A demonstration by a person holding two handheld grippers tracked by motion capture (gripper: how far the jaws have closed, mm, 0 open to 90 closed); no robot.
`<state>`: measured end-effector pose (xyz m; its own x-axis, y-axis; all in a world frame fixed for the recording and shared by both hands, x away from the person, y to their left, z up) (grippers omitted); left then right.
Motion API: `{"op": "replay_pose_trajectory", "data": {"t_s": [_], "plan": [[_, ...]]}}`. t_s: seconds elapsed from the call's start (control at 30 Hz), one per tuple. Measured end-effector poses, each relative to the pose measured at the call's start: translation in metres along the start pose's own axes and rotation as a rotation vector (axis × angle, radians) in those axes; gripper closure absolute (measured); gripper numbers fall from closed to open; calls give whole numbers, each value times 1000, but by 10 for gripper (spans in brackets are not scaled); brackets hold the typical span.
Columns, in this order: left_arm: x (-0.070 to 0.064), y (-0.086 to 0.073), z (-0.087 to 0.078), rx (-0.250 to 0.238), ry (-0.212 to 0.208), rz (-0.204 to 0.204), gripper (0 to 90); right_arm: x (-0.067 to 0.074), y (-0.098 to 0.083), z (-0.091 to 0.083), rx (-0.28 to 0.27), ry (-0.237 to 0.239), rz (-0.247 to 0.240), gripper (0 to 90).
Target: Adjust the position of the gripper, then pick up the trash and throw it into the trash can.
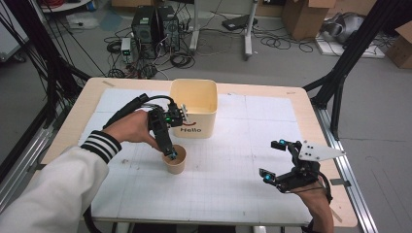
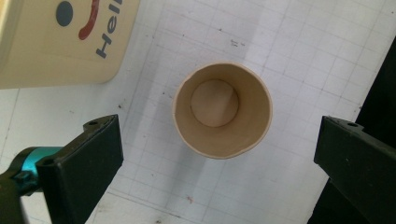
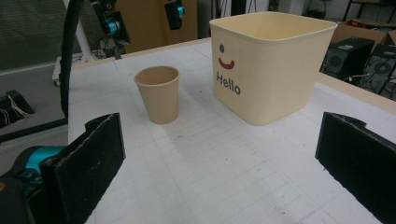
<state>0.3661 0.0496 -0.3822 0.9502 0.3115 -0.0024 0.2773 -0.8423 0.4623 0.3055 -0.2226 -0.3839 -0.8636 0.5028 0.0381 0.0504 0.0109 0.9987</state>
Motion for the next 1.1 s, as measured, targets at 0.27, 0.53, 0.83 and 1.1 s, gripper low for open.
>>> {"op": "replay_pose_trajectory", "data": {"t_s": [0.27,0.53,0.83,1.1], "plan": [[2,0,-1,-4,6,-8,18,1,-2,3,14,3,6,2],[3,-1,-1,-6,8,-12,18,2,-2,4,16,2,12,2],[2,-1,1,-2,15,-8,17,-1,-1,2,9,-4,-1,2],[2,-1,5,-5,23,-10,17,0,0,0,3,-8,7,2]]}}
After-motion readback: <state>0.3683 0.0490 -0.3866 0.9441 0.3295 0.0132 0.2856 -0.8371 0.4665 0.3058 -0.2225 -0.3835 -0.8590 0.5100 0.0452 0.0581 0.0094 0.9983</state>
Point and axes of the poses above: each handheld gripper's, and its own axes: z roughly forward along the jaws, y roughly out of its top, x roughly to its left, the point moved 10 cm from there along z, roughly forward along the jaws, and after that the axes turned 14 degrees about -x, right-handed, at the moved point
